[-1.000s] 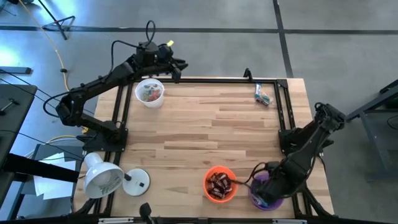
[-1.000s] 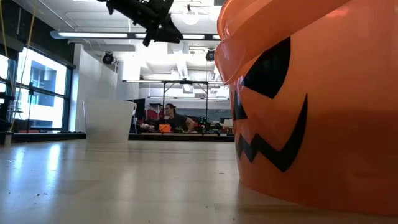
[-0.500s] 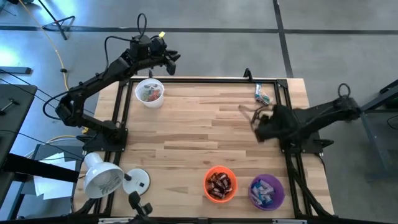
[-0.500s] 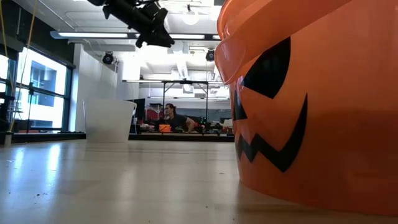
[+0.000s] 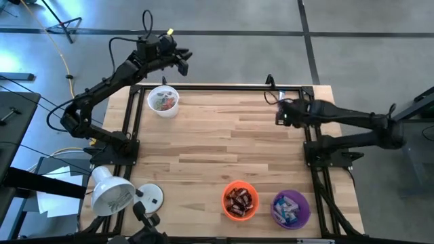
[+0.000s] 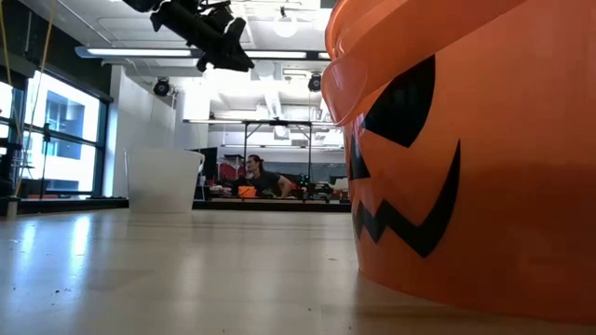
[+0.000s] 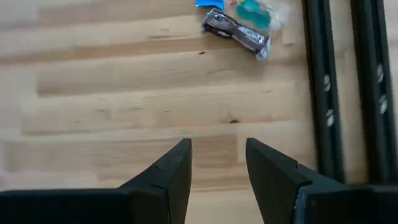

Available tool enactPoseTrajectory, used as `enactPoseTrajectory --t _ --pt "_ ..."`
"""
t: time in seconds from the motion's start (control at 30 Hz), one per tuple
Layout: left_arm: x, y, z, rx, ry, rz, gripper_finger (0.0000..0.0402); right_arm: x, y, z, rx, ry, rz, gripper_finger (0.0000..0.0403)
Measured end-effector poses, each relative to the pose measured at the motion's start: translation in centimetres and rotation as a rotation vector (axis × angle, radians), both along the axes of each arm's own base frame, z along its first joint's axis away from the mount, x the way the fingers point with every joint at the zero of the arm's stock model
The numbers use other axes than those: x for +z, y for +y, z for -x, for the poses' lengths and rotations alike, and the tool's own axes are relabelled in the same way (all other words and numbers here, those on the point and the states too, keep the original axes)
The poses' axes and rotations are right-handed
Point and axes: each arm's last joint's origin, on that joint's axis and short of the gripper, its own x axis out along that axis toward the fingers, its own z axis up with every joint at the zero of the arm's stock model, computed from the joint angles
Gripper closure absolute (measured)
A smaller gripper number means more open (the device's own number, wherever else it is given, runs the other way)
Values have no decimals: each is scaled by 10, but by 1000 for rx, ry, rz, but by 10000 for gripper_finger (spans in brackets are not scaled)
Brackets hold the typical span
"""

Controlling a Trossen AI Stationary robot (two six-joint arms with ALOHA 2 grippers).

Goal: Organize candy in baskets
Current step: Put the brown chocolate into the orange bucket

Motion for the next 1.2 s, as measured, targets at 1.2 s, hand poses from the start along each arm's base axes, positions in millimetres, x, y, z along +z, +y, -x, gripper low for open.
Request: enactPoseTrajectory --t 1.2 --pt "7 2 0 31 -116 22 302 -112 -163 -15 642 429 -376 257"
